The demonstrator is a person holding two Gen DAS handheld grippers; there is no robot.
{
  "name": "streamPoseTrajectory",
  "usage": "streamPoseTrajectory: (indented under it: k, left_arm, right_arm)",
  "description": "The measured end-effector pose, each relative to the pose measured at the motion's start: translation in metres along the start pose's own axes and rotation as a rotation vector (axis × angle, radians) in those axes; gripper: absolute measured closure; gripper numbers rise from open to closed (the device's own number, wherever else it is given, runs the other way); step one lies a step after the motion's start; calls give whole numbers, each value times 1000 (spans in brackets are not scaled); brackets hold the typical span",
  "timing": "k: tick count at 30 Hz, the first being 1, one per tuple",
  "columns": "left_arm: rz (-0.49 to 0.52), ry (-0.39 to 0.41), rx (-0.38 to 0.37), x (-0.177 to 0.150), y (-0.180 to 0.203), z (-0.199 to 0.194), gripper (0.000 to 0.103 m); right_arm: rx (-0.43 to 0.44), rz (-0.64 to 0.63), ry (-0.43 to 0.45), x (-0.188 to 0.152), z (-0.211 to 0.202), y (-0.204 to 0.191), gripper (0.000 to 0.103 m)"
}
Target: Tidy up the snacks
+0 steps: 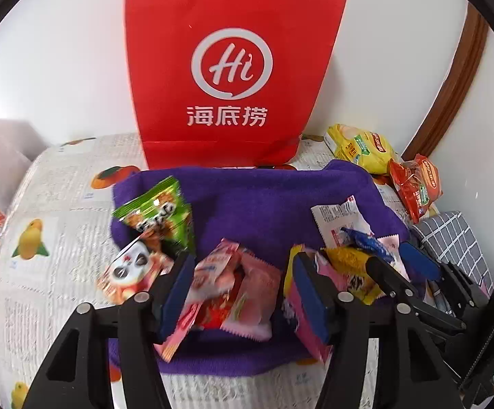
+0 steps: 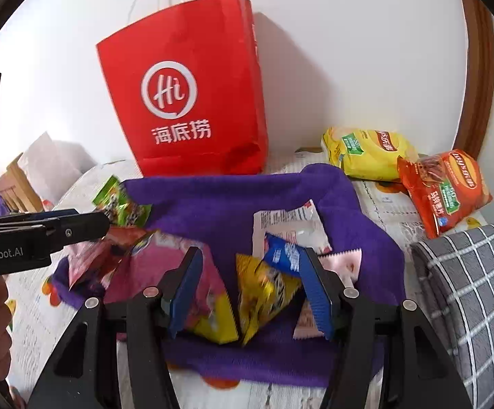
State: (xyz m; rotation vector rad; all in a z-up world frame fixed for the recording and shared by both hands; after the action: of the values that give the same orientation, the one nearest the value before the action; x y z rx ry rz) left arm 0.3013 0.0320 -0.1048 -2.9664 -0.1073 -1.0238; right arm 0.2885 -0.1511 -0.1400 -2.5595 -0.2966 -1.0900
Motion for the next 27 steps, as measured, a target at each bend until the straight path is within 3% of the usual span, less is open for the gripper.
streamPoseTrajectory:
  k: [7,15,18,20,27]
  left_arm:
    - [18,29,67,-30,-12,-27,42]
    - [42,83,66,-70,-15,-72,42]
    - [53,144,78,-83,-11,-99,29]
    - [74,174,77,-92,-6,-116,28]
    - [89,248,70,-119,4,-167,16]
  right_arm:
    - [-19,13,-31,-21,-31,-19,36]
    - [-41,114,-58,-40,-90,-28,29]
    - [-72,114,-54,-49,-112,-31,29]
    - [-98,124,-52,-57,-126,-32,28]
    - [-180,127,-3,-77,-182,-45,9]
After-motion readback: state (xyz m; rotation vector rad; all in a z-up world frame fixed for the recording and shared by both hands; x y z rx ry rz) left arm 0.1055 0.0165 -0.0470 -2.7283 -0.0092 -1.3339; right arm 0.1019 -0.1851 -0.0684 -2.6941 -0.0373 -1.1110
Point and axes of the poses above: each gripper's, at about its wrist camera, not at the fingertips, and z roughly the way its jaws point, y to its right, x to its top, the point moved 2 cm from there along z, roughly the way its jaws point, and after that the axes turned 8 degrees about x, right-handed, at the moved point
